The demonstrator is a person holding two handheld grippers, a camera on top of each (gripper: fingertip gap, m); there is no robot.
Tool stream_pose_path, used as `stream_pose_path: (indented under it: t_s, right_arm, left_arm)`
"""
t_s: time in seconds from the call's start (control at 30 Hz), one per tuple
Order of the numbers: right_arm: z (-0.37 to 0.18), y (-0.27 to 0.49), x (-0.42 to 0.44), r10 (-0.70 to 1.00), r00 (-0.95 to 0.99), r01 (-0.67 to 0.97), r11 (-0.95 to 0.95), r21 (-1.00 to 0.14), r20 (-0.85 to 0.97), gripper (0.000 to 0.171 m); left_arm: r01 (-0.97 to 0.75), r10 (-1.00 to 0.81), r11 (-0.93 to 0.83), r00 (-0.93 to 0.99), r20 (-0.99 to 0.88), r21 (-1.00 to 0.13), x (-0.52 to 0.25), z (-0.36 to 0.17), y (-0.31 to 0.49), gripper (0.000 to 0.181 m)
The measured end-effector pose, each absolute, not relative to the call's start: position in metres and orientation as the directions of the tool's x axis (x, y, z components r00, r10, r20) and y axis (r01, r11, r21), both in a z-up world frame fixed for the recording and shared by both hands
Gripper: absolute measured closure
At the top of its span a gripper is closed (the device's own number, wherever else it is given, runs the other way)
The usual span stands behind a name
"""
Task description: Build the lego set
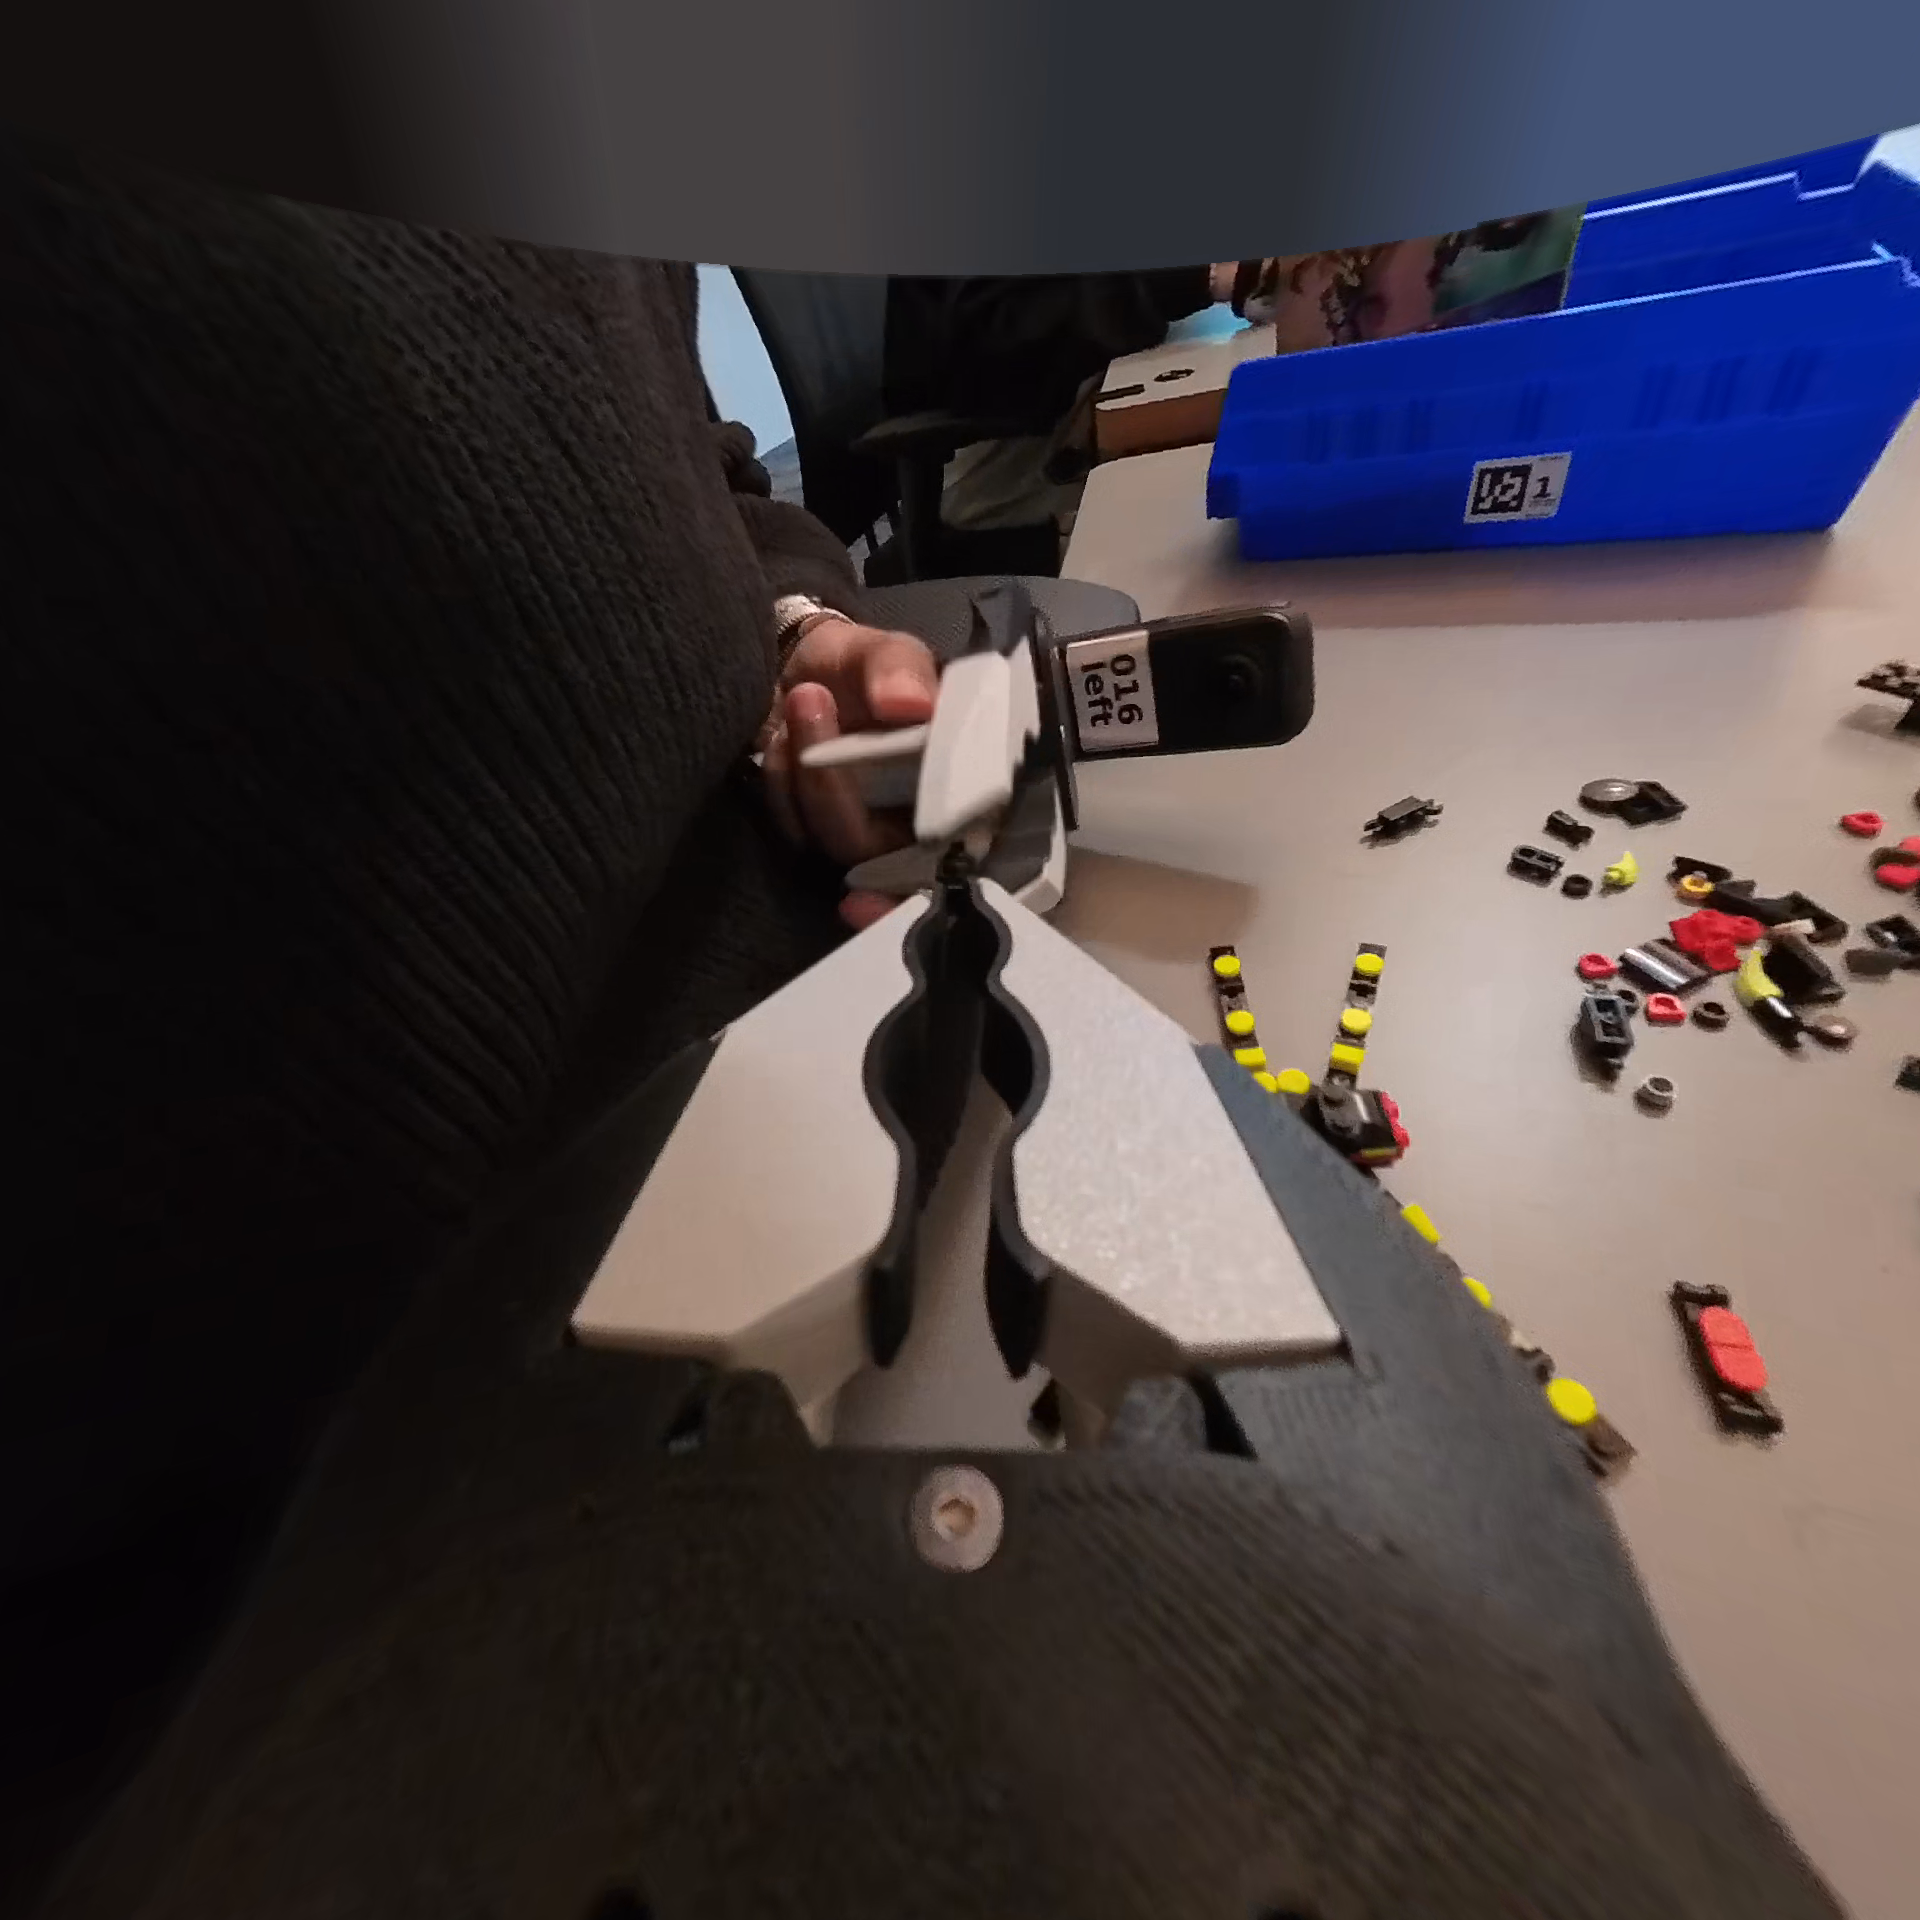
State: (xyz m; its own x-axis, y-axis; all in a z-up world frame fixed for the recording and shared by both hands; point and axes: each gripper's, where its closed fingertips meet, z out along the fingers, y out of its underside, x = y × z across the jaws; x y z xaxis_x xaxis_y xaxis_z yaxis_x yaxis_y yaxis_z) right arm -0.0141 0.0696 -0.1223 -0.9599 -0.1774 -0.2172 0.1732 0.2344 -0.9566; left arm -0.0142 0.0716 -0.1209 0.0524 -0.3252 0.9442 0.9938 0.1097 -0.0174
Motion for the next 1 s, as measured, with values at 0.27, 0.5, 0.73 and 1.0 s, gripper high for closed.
stream_pose_path:
  t_s: [0.27,0.5,0.73,1.0]
  right_arm:
    - [-0.117,0.071,-0.022,-0.146,-0.958,0.215,0.198,-0.956,-0.246,0.156]
    - [-0.118,0.069,-0.021,-0.168,-0.935,0.278,0.199,-0.940,-0.312,0.156]
    - [-0.123,0.066,-0.023,-0.143,-0.929,0.306,0.218,-0.927,-0.341,0.165]
    - [-0.125,0.065,-0.020,-0.159,-0.909,0.346,0.231,-0.910,-0.386,0.167]
  left_arm:
    - [0.977,-0.233,0.129,0.198,0.952,-0.172,-0.015,-0.119,0.070,0.176]
    - [0.871,-0.021,0.141,0.478,0.878,-0.471,-0.017,-0.121,0.069,0.177]
    - [0.764,0.101,0.137,0.623,0.776,-0.631,-0.020,-0.121,0.068,0.177]
    - [0.717,0.141,0.110,0.675,0.725,-0.689,-0.019,-0.123,0.069,0.176]
